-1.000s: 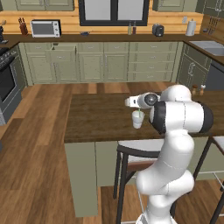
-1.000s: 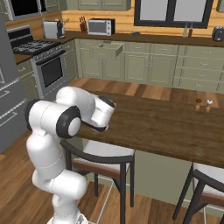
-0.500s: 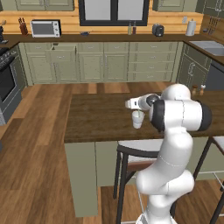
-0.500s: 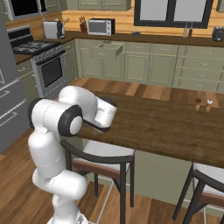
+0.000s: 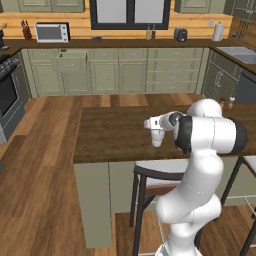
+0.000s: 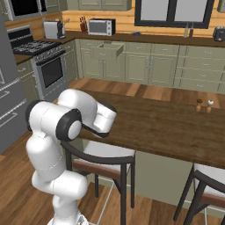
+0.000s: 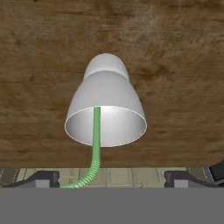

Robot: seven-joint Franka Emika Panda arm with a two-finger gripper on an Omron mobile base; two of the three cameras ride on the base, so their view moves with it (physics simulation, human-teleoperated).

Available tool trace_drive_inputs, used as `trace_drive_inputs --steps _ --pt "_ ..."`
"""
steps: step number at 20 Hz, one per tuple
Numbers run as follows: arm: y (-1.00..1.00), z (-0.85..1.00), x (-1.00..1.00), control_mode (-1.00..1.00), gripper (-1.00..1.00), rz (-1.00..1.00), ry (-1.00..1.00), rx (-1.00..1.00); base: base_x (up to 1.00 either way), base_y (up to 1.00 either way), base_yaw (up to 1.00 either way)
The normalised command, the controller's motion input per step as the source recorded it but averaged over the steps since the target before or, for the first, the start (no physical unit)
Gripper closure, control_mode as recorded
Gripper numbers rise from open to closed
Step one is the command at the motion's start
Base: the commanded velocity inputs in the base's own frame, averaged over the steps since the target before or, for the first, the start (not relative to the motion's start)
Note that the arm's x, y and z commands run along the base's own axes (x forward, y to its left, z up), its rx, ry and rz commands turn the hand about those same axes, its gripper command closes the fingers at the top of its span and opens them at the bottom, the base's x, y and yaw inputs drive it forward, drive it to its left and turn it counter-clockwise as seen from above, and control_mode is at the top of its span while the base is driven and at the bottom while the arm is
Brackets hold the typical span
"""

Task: Take a straw from the drawer in front and place it inside the glass cup on the dining counter.

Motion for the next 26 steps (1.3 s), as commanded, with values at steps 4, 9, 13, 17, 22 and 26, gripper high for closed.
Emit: trace_drive_inputs --steps 4,9,13,17,22,26 --pt "0.00 0.26 -0.09 -1.00 -1.00 0.00 0.24 0.00 0.00 0.00 0.00" --pt "0.00 0.65 0.00 -1.00 -1.00 0.00 0.31 0.00 0.00 0.00 0.00" --pt "0.00 0.96 0.00 -1.00 -1.00 0.00 0.25 0.00 0.00 0.00 0.00" --pt "0.00 1.00 0.03 -1.00 -1.00 0.00 0.20 0.00 0.00 0.00 0.00" --pt "0.00 1.00 0.00 -1.00 -1.00 0.00 0.21 0.00 0.00 0.00 0.00" --pt "0.00 1.00 -0.33 -1.00 -1.00 0.00 0.19 0.00 0.00 0.00 0.00"
